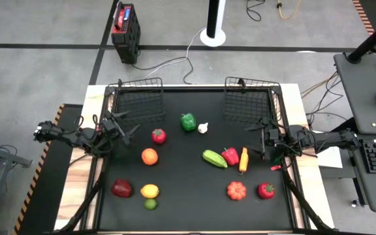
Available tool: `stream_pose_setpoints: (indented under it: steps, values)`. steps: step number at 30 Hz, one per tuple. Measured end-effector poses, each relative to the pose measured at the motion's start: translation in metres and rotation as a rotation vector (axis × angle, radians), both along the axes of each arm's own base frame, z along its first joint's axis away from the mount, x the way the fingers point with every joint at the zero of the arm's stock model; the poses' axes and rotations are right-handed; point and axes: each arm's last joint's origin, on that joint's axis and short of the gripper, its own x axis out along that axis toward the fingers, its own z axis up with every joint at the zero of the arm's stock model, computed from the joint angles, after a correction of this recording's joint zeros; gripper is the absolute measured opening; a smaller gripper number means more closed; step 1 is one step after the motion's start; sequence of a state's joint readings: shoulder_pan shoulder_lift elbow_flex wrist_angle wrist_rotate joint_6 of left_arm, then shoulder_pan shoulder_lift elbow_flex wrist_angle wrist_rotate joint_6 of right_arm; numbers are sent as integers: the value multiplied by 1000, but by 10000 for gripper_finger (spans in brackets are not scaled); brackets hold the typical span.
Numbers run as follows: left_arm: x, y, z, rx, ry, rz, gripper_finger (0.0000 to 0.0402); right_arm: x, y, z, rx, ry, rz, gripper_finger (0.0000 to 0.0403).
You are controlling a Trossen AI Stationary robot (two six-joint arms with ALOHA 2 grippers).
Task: Sort produce into baskets
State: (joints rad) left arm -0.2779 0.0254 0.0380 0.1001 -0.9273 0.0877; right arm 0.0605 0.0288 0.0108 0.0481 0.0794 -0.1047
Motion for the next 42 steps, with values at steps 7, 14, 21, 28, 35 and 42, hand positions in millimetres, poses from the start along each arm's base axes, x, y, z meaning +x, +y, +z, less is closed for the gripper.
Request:
stream_pose_setpoints:
  steps: [7, 14, 21, 28, 35, 42]
  values:
    - [0, 0, 0, 0, 0, 0, 364, 0, 0, 0, 0, 0, 0, 341]
    - [0, 0, 0, 0, 0, 0, 364, 0, 0, 0, 0, 0, 0, 341]
    - [0, 0, 0, 0, 0, 0, 364, 0, 0, 0, 0, 0, 0, 341]
    - [0, 0, 0, -1, -3, 0, 364, 0, 0, 0, 136, -4, 5, 341]
    - [2, -3, 4, -287, -239, -168, 364, -1, 0, 10, 332, -104, 37, 341]
    - [2, -5, 10, -472, -402, -275, 364, -2, 2, 18, 395, -135, 119, 341]
